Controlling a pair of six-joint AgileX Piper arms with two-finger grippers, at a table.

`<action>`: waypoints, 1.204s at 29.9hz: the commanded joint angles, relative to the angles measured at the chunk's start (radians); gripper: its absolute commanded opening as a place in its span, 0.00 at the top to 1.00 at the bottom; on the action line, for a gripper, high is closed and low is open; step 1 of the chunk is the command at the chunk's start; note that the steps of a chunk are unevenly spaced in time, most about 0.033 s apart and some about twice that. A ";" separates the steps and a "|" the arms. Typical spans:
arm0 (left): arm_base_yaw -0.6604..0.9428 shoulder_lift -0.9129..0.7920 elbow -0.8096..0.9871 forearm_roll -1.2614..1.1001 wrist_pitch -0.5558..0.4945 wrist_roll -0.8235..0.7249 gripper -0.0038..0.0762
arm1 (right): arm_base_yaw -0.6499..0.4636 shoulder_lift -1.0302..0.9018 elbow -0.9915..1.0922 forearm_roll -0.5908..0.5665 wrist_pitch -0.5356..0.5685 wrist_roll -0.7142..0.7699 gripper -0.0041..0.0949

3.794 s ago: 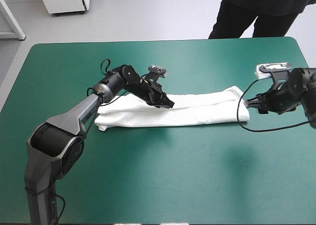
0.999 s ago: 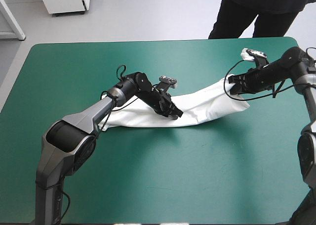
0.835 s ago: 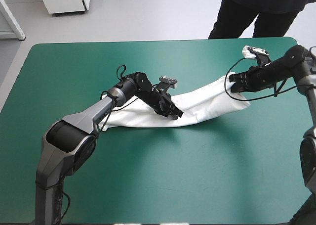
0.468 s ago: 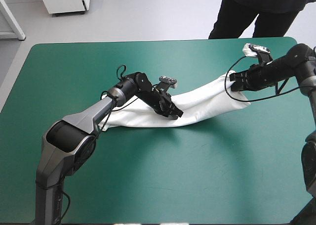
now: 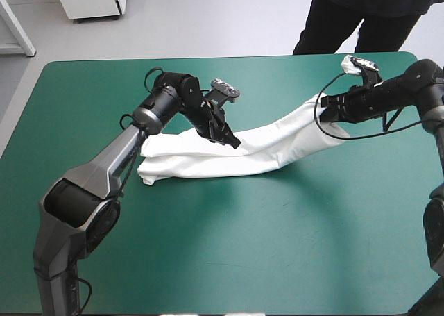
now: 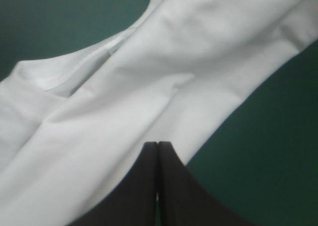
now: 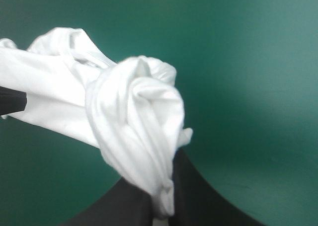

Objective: Fold the cloth

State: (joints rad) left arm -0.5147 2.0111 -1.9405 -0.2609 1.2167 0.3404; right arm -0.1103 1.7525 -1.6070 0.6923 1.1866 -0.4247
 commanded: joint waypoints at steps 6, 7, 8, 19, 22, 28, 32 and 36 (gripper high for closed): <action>0.015 -0.281 -0.036 0.115 0.070 -0.058 0.98 | 0.077 -0.059 -0.166 0.223 -0.025 -0.025 0.97; 0.019 -0.304 -0.036 0.113 0.070 -0.058 0.98 | 0.101 -0.059 -0.181 0.223 -0.030 -0.024 0.97; 0.019 -0.326 -0.036 0.115 0.070 -0.066 0.98 | 0.127 -0.057 -0.197 0.223 -0.037 -0.017 0.97; 0.019 -0.464 -0.036 0.155 0.070 -0.098 0.98 | 0.395 0.052 -0.261 0.223 -0.131 -0.002 0.97; 0.019 -0.488 -0.036 0.155 0.070 -0.100 0.98 | 0.457 0.101 -0.261 0.223 -0.163 -0.005 0.97; 0.019 -0.520 -0.036 0.155 0.070 -0.100 0.98 | 0.545 0.195 -0.261 0.241 -0.214 -0.026 0.97; 0.019 -0.532 -0.034 0.153 0.070 -0.100 0.98 | 0.580 0.248 -0.275 0.269 -0.253 -0.047 0.97; 0.019 -0.541 -0.028 0.151 0.070 -0.100 0.98 | 0.604 0.322 -0.363 0.271 -0.239 -0.051 0.97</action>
State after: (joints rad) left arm -0.4967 1.5152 -1.9471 -0.0957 1.2590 0.2474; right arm 0.4804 2.0920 -1.8855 0.8957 0.9653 -0.4588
